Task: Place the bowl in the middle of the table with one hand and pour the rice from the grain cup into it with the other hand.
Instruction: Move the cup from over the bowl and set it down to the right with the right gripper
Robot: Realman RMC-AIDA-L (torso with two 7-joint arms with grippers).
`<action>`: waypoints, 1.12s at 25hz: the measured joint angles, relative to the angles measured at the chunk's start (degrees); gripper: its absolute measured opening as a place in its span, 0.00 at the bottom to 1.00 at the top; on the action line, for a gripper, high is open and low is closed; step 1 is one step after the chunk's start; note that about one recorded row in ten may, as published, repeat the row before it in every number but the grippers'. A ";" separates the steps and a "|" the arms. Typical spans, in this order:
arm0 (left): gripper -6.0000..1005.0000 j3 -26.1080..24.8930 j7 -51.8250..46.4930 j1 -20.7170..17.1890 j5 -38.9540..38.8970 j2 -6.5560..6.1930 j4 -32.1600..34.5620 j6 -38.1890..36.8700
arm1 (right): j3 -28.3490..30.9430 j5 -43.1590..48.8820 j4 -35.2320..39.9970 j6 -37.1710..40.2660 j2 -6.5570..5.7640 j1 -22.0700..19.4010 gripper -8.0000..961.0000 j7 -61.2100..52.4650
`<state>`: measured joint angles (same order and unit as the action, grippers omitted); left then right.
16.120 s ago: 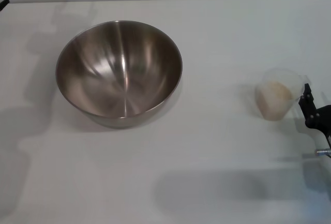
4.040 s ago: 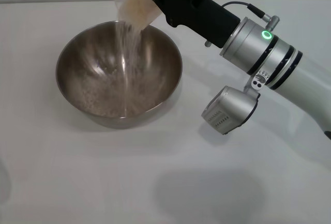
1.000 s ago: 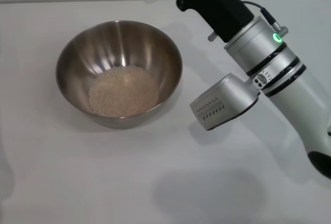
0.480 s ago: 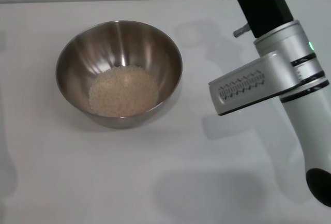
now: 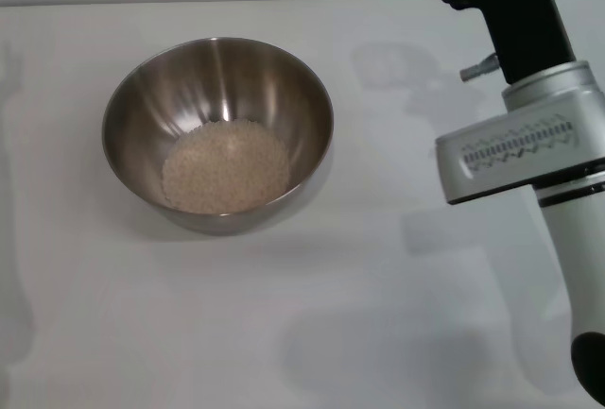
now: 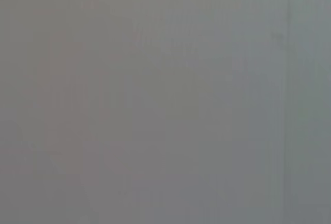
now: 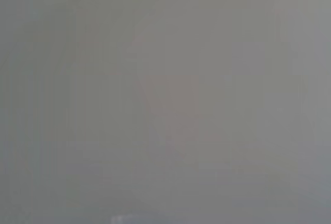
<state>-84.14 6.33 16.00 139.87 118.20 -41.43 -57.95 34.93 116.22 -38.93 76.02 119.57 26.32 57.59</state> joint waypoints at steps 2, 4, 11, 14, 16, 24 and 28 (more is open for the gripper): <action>0.76 0.31 0.00 -0.14 0.01 0.00 -0.05 0.31 | 0.40 -0.11 -0.14 -0.02 0.04 -0.90 0.01 -3.17; 0.76 0.67 0.00 -0.35 0.02 0.01 -0.13 0.83 | 0.78 -0.56 -0.20 -0.06 0.06 -1.62 0.01 -6.02; 0.76 1.31 0.00 -0.67 0.06 0.01 -0.88 2.62 | 0.61 -6.55 0.37 -0.09 0.02 -3.59 0.01 -15.84; 0.76 1.39 0.00 -0.74 0.10 0.01 -1.46 3.59 | 0.81 -7.57 1.35 -0.09 0.00 -4.70 0.01 -19.66; 0.76 1.52 0.00 -0.77 0.24 0.01 -1.55 3.83 | 0.82 -7.58 2.40 -0.09 0.02 -5.22 0.01 -22.13; 0.76 1.70 0.00 -0.36 1.61 0.01 -1.63 5.59 | 0.37 -7.59 7.40 -2.64 0.15 -7.04 0.01 -31.44; 0.76 1.77 0.00 -0.21 1.62 -0.04 -1.63 6.40 | 0.11 -7.59 10.37 -3.80 0.15 -7.20 0.01 -35.61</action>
<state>-82.36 6.33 15.78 141.50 118.16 -43.07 -51.55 35.04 108.63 -28.56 72.23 119.71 19.12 21.98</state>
